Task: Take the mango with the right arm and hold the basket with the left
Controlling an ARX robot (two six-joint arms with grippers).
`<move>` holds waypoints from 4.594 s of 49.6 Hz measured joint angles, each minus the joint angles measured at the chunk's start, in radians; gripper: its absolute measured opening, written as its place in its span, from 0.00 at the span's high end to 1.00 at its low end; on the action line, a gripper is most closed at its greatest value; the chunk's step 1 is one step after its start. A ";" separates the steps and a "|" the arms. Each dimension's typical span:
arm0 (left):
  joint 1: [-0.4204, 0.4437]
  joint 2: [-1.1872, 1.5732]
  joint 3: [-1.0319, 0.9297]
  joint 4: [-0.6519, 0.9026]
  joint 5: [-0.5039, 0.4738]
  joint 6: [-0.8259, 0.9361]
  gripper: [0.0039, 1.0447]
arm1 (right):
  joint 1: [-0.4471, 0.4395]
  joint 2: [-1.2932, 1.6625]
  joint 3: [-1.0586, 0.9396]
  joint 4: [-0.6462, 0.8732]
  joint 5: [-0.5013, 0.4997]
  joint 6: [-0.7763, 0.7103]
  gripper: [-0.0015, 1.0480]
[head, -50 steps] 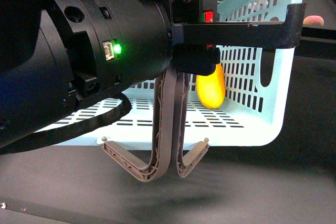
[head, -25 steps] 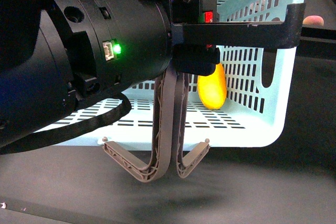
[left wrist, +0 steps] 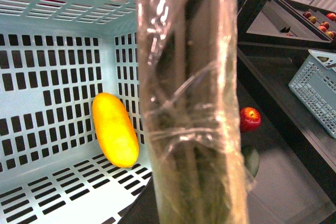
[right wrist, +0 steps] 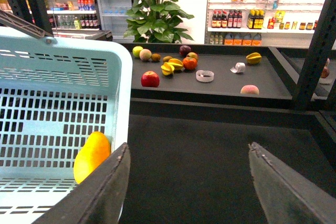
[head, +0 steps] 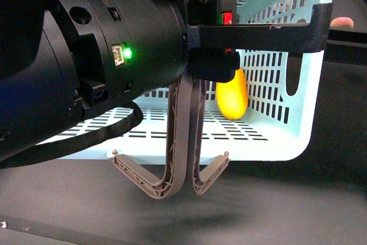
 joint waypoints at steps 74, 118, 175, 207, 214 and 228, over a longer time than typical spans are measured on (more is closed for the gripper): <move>0.438 0.520 0.650 -0.465 -0.423 -1.124 0.92 | 0.000 0.000 0.000 0.000 0.000 0.000 0.08; 0.422 0.505 0.658 -0.471 -0.402 -1.059 0.35 | 0.000 0.000 0.000 0.000 0.000 0.000 0.08; 0.633 -0.644 -0.337 -0.427 -0.508 -0.603 0.05 | 0.000 0.000 0.000 0.000 0.000 0.000 0.08; 0.639 -1.002 -0.561 -0.297 -0.002 0.248 0.96 | 0.000 0.000 0.000 0.000 0.002 0.000 0.08; 0.639 -1.121 -0.561 -0.405 -0.003 0.253 0.96 | 0.000 0.000 0.000 0.000 0.002 0.000 0.08; 0.639 -1.271 -0.561 -0.548 -0.002 0.256 0.96 | 0.000 0.000 0.000 0.000 0.002 0.000 0.08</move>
